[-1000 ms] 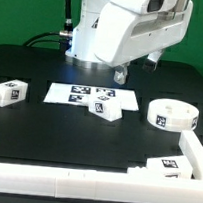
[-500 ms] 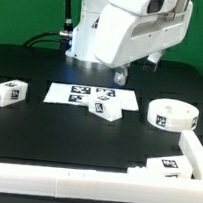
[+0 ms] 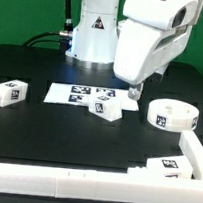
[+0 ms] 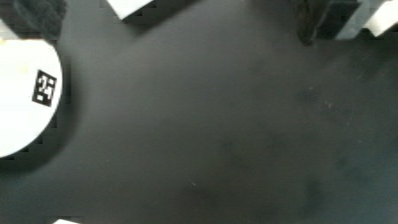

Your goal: Assemble stool

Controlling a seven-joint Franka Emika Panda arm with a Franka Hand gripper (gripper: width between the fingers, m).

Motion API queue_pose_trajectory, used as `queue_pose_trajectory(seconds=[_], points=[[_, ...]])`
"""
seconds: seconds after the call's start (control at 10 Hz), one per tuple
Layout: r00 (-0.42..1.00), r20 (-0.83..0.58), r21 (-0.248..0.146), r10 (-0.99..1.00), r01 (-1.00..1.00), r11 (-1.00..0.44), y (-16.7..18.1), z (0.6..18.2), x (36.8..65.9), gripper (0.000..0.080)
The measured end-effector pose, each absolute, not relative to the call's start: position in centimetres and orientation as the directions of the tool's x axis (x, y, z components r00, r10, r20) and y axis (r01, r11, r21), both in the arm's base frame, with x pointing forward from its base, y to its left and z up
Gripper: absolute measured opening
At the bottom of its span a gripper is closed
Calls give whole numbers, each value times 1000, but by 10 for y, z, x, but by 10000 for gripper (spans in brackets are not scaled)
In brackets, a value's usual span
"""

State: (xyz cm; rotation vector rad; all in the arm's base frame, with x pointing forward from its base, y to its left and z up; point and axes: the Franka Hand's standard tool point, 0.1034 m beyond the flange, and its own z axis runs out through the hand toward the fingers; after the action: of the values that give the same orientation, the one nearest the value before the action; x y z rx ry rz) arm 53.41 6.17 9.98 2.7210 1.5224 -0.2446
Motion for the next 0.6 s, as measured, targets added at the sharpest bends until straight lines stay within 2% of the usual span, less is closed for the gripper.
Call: queue_pose_trajectory(seconds=[0.2,0.3,0.5,0.6], points=[[467,-139,-72,873,875,-479,59,99,539,650],[405,-121,-69,906,907,-415,56,99,560,650],[312,-80,-37,947,948,-316,70,89,607,650],[284,-80,-48,956,957,-288,75,86,616,650]])
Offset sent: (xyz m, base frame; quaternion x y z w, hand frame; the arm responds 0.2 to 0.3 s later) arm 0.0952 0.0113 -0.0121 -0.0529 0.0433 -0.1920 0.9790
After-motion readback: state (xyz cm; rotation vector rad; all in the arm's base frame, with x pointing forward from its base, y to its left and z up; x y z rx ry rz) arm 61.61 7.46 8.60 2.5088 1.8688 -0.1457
